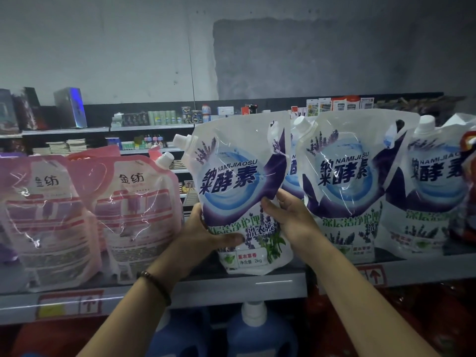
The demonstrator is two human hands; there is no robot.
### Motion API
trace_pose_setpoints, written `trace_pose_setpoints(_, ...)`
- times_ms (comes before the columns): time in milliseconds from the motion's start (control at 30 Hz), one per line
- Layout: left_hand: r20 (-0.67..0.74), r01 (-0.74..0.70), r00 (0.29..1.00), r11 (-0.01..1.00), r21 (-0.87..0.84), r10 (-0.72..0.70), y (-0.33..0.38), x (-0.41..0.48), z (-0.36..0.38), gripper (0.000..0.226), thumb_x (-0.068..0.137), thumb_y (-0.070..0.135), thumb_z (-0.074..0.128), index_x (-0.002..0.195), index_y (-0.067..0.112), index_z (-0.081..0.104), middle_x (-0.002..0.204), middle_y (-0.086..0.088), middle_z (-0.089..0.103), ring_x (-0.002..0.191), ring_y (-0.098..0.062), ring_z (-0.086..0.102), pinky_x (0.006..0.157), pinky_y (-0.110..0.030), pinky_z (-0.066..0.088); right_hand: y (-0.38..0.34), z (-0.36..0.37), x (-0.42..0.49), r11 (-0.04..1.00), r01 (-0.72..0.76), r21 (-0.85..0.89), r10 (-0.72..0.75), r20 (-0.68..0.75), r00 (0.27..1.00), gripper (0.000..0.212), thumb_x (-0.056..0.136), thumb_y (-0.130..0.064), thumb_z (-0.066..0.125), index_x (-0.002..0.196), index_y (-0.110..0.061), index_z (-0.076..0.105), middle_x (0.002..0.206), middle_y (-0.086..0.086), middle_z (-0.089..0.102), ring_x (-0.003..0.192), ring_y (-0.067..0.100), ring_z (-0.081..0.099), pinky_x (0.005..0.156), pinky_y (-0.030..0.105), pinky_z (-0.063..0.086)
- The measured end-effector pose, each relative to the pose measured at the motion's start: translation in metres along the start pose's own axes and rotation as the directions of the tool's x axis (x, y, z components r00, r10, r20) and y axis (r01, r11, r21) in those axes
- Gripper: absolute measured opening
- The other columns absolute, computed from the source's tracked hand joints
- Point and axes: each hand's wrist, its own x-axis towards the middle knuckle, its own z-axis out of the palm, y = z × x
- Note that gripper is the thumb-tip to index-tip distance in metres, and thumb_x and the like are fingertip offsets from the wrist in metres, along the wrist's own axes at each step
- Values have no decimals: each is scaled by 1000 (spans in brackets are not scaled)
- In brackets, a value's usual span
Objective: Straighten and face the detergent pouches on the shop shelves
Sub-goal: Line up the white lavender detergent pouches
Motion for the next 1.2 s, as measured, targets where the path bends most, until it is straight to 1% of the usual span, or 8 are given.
trace_pose_setpoints(167, -97, -64, 993, 998, 27, 66, -5, 3, 7, 98, 54, 11, 106, 137, 13, 54, 125, -2, 77, 117, -21, 74, 95, -42, 63, 0, -2, 3, 999, -25, -35, 23, -34, 999, 28, 109, -15, 55, 134, -20, 68, 130, -6, 75, 127, 12, 67, 119, 47, 45)
trace_pose_setpoints(300, -164, -83, 982, 993, 84, 96, -8, 5, 11, 102, 48, 26, 111, 133, 11, 56, 122, -1, 77, 114, -20, 75, 93, -46, 64, 4, -3, 6, 997, -49, -65, 45, -60, 997, 26, 110, -22, 55, 130, -27, 71, 127, -6, 76, 127, 16, 67, 118, 50, 44)
trace_pose_setpoints(533, -232, -109, 965, 992, 59, 119, -11, 1, 27, 100, 47, 22, 110, 129, 14, 52, 122, -1, 77, 109, -20, 77, 85, -47, 66, 8, -7, 8, 993, -91, -70, 78, -164, 983, 23, 110, -24, 54, 118, -35, 73, 113, -3, 81, 109, 19, 75, 107, 52, 55)
trace_pose_setpoints(633, -220, -112, 967, 991, 71, 125, -8, 0, 28, 102, 48, 25, 110, 130, 19, 50, 123, 2, 76, 110, -19, 76, 85, -47, 66, 11, -8, 6, 993, -100, -67, 88, -169, 982, 25, 111, -27, 53, 114, -42, 73, 115, -6, 80, 114, 19, 74, 109, 53, 53)
trace_pose_setpoints(800, -203, -130, 968, 986, 106, 150, -3, 3, 26, 100, 55, 20, 108, 134, 20, 48, 127, 1, 74, 115, -21, 74, 89, -50, 65, 10, -7, 8, 991, -100, -84, 83, -179, 980, 25, 111, -27, 52, 121, -38, 72, 119, -5, 79, 116, 21, 73, 109, 56, 53)
trace_pose_setpoints(967, -184, -145, 969, 981, 127, 167, -2, -4, 27, 97, 55, 13, 106, 133, 20, 49, 124, 6, 75, 113, -13, 74, 89, -42, 65, 10, -8, -1, 989, -103, -105, 88, -136, 987, 27, 111, -32, 51, 119, -49, 70, 124, -7, 77, 121, 19, 71, 112, 55, 50)
trace_pose_setpoints(1067, -149, -137, 976, 982, 129, 156, -1, -8, 25, 101, 55, 14, 107, 135, 18, 46, 128, 4, 72, 118, -15, 72, 88, -42, 65, 4, -8, -6, 991, -108, -77, 100, -99, 990, 29, 113, -25, 47, 131, -39, 65, 123, -7, 78, 120, 15, 71, 113, 52, 50)
trace_pose_setpoints(1200, -67, -112, 990, 982, 155, 124, 2, -10, 21, 103, 56, 5, 104, 134, 19, 38, 127, 5, 71, 114, -6, 72, 87, -29, 64, -7, -6, -13, 991, -132, -13, 131, -30, 991, 32, 112, -25, 50, 142, -31, 60, 129, -5, 76, 124, 16, 70, 115, 51, 49)
